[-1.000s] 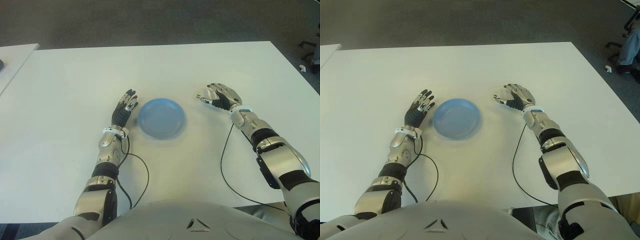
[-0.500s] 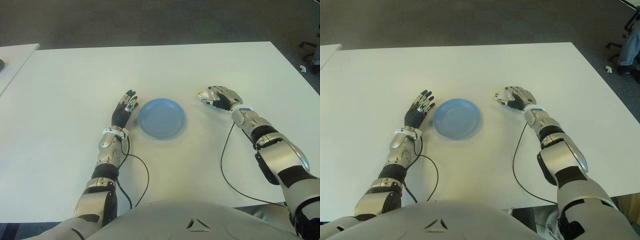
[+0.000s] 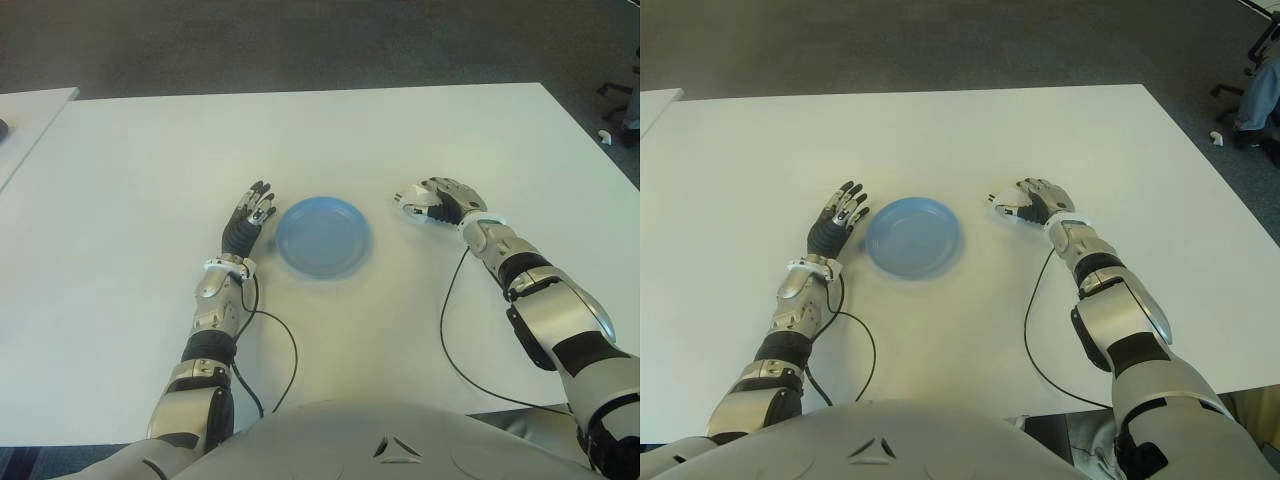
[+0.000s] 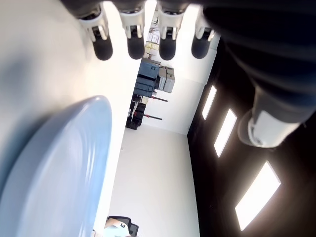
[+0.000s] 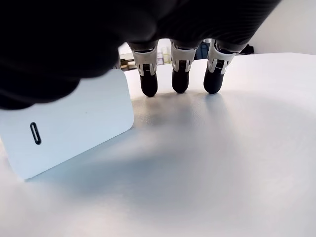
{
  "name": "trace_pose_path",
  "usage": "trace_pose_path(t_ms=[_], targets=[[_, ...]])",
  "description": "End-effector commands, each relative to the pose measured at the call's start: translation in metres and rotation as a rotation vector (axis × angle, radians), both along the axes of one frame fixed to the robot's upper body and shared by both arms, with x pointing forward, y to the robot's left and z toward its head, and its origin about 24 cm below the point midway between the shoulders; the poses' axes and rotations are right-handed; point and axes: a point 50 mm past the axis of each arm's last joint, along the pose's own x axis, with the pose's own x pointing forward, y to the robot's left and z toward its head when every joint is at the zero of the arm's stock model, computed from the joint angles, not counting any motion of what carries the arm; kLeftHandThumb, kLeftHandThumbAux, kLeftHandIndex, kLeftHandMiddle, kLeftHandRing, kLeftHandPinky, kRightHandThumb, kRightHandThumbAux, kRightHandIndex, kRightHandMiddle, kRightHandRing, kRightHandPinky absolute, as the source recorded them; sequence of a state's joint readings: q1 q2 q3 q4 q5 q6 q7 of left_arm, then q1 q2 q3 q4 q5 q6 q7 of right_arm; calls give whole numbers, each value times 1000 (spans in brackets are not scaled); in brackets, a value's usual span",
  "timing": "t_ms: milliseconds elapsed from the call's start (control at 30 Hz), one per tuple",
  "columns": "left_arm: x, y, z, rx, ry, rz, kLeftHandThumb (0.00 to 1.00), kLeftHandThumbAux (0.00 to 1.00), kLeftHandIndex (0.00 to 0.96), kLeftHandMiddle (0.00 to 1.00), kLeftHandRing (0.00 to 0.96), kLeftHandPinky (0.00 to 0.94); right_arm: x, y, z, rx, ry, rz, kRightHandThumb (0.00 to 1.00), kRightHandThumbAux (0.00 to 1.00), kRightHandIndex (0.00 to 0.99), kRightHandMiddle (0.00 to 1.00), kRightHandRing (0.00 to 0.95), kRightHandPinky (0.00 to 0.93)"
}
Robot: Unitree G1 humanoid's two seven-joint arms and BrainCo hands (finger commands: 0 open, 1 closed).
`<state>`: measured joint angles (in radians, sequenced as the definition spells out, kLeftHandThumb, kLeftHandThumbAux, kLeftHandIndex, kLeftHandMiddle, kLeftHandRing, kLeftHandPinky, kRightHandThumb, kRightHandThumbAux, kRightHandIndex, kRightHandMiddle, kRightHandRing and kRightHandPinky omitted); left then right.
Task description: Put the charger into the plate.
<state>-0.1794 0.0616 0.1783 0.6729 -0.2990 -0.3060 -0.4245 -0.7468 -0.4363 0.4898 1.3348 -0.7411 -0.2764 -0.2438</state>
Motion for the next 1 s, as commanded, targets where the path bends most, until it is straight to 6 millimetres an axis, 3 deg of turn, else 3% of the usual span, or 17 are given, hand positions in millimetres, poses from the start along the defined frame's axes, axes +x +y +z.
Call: trace_pose_path(t_ms=[33, 1000], targets=[[-11, -2, -15, -19, 79, -17, 32, 523, 0, 47, 27, 21, -17, 2, -25, 2, 121, -20, 365, 145, 0, 0, 0, 0], [-10, -4, -14, -39, 71, -34, 42, 506, 0, 43, 16, 10, -23, -5, -31, -93, 158, 4, 351, 137, 0, 0, 0, 0]])
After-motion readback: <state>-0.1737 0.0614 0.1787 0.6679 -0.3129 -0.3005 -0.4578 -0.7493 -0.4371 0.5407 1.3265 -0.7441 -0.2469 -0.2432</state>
